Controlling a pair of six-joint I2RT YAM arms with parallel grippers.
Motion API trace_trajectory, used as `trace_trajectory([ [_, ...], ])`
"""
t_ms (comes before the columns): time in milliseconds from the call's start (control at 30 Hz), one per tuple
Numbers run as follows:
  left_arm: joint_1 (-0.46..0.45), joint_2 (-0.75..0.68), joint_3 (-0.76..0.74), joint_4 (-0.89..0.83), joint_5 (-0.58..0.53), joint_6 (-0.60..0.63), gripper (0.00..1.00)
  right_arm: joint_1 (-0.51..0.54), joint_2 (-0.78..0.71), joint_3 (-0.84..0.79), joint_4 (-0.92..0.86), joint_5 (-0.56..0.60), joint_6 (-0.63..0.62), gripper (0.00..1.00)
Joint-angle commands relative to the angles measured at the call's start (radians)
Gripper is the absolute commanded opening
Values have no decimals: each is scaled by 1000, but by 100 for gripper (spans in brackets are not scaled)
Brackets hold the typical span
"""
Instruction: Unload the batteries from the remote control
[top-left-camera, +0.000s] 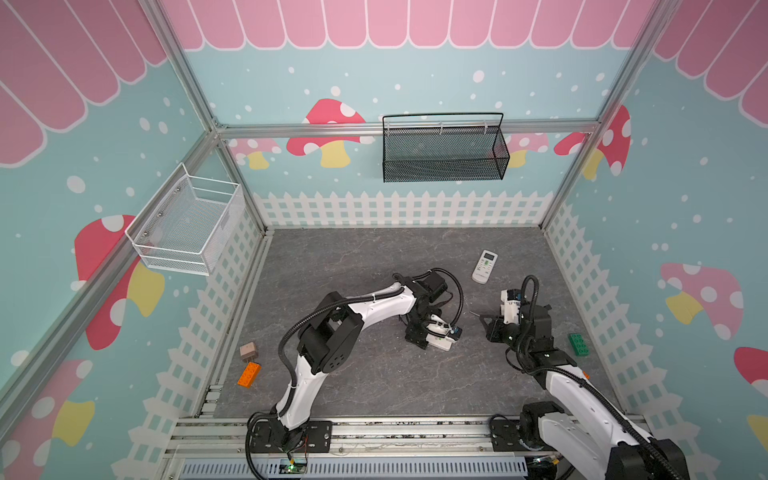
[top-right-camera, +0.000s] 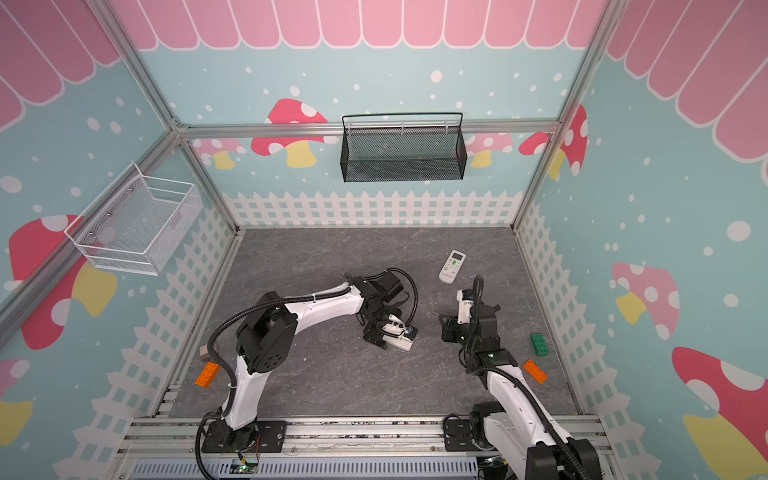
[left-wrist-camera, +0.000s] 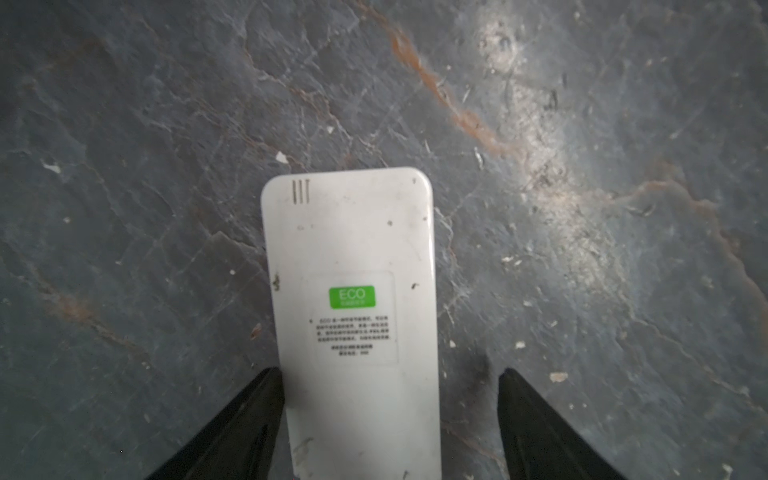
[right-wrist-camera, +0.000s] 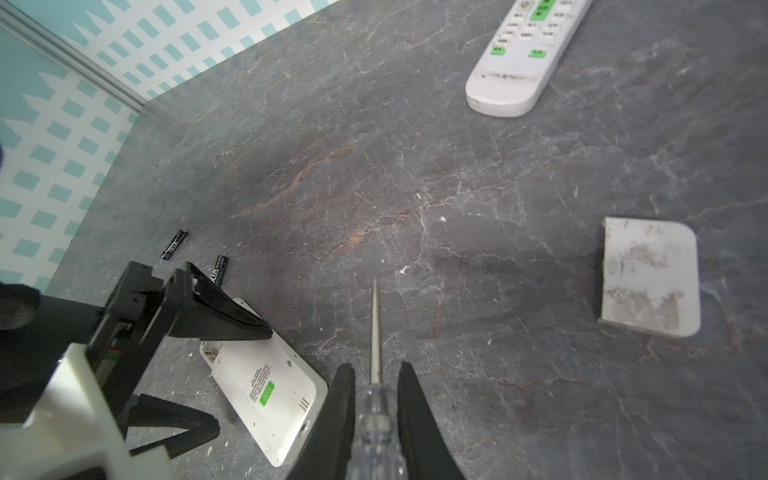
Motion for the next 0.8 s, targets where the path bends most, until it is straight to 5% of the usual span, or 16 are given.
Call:
trace_trajectory([
  [0, -14, 23, 23, -17, 1, 13, 77, -6, -55, -79, 159, 27, 150, 3],
  [567, -8, 68, 50, 40, -24, 8, 80, -11, -250, -332, 242, 188, 377, 10],
  [767, -5, 77, 54, 40, -21, 12, 75, -11, -216, -336, 239, 200, 395, 26],
])
